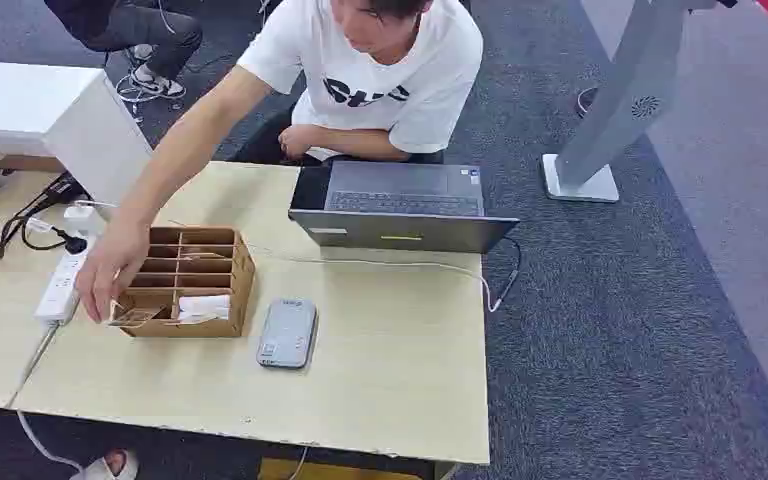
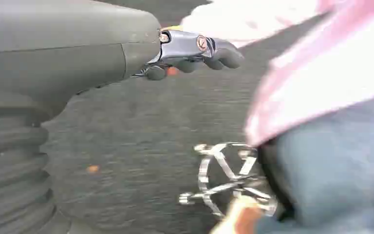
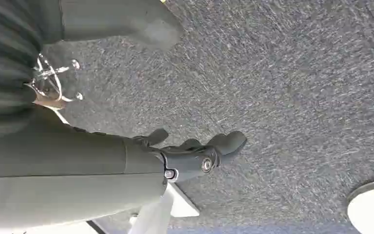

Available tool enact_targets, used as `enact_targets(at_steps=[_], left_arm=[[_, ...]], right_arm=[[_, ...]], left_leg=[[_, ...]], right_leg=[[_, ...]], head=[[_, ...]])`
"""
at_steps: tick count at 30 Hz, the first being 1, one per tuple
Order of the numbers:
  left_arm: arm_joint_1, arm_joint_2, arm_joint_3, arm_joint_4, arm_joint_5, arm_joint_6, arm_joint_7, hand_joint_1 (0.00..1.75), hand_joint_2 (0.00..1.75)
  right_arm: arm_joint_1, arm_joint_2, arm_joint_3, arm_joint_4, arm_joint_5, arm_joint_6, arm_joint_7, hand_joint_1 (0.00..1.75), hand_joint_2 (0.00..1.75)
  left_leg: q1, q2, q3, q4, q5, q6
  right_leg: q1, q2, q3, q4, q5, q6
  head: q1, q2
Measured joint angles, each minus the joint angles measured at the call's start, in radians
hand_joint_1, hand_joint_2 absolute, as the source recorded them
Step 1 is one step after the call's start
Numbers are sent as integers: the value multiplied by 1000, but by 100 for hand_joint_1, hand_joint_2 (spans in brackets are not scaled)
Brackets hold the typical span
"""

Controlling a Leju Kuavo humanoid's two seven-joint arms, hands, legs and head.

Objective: Pass the card to the sensor for recognition and then transmit it.

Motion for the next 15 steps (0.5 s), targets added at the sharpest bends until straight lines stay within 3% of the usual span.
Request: enact_targets(at_steps=[2, 5, 6, 9, 13, 15], left_arm=[[19, -3, 45, -90, -61, -126, 2, 0, 175], [42, -62, 157, -380, -272, -368, 87, 0, 175], [41, -86, 191, -469, -312, -422, 119, 0, 175], [38, -156, 281, -700, -356, -489, 170, 0, 175], [44, -244, 330, -964, -374, -649, 106, 0, 175], [50, -293, 328, -1115, -369, -721, 119, 0, 175]], right_arm=[[0, 4, 0, 2, 22, 10, 14, 0, 175], [0, 12, 0, 5, 50, 20, 25, 0, 175], [0, 15, 0, 5, 56, 24, 27, 0, 175], [-1, 22, -2, 6, 66, 28, 27, 0, 175], [0, 27, -3, 8, 82, 43, 30, 0, 175], [-4, 30, -6, 8, 89, 47, 40, 0, 175]], left_leg=[[0, 0, 0, 0, 0, 0], [0, 0, 0, 0, 0, 0], [0, 0, 0, 0, 0, 0], [-1, 4, 1, 0, -1, -1], [-1, 2, 1, 1, -1, 0], [-2, 1, 1, 1, -1, 0]], right_leg=[[0, 0, -2, 0, 0, 0], [-1, 0, -2, 0, 0, 0], [-1, 0, 0, 0, 0, 0], [-1, 4, 1, 0, 1, 0], [-1, 3, 0, 0, 1, 1], [-2, 2, 1, 0, 1, 1]], head=[[0, 0], [0, 0], [0, 0], [1, 0], [1, 0], [2, 0]])
